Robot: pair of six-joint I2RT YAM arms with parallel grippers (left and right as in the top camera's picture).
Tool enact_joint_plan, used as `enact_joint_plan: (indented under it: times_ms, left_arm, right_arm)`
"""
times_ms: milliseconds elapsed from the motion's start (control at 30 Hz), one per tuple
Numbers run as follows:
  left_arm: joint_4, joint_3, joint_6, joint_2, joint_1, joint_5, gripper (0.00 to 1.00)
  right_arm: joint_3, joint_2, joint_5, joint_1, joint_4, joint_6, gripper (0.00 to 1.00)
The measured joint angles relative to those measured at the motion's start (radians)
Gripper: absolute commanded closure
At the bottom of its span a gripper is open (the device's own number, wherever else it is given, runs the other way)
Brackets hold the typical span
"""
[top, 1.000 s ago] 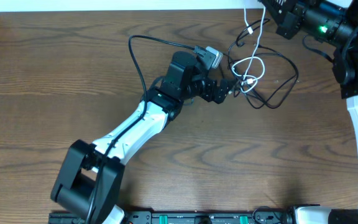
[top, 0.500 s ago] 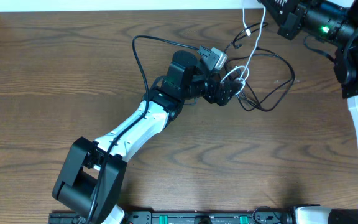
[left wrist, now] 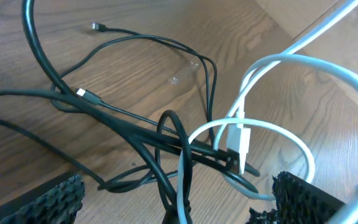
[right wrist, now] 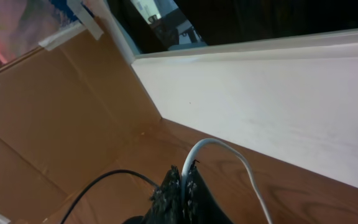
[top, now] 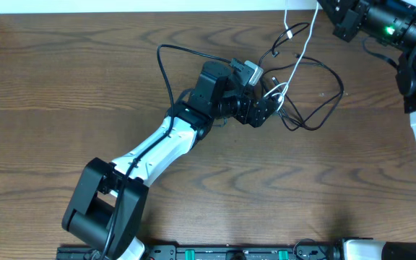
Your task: Untangle cables
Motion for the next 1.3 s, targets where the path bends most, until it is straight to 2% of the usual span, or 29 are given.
enact_joint_plan:
  times_ms: [333, 700, 967, 1100, 1200, 1267, 1300]
  left_arm:
    - [-0.058, 0.0, -0.002, 0.08, 0.0, 0.0, 0.04]
    - [0.102, -0.001, -0.004, 0.111, 0.0, 0.056, 0.04]
    - [0.11, -0.001, -0.004, 0.111, -0.008, 0.098, 0.04]
    - [0.111, -0.001, -0.002, 0.111, -0.034, 0.101, 0.23]
    - [0.112, -0.001, 0.0, 0.111, -0.052, 0.101, 0.44]
    - [0.112, -0.001, 0.0, 0.111, -0.055, 0.094, 0.64]
    - [0.113, -0.001, 0.003, 0.111, -0.055, 0.092, 0.68]
  right_arm:
    - [0.0, 0.0, -0.029, -0.08, 0.146, 0.11, 0.99]
    - [0.0, 0.0, -0.064, -0.088, 0.142, 0.14, 0.99]
    - [0.0, 0.0, -0.066, -0.088, 0.137, 0.14, 0.99]
    - [0.0, 0.0, -0.066, -0.088, 0.137, 0.14, 0.99]
    - [0.0, 0.0, -0.069, -0.088, 0.137, 0.14, 0.99]
    - [0.0, 0.0, -0.071, -0.088, 0.136, 0.14, 0.99]
    - [0.0, 0.0, -0.072, -0.088, 0.137, 0.14, 0.99]
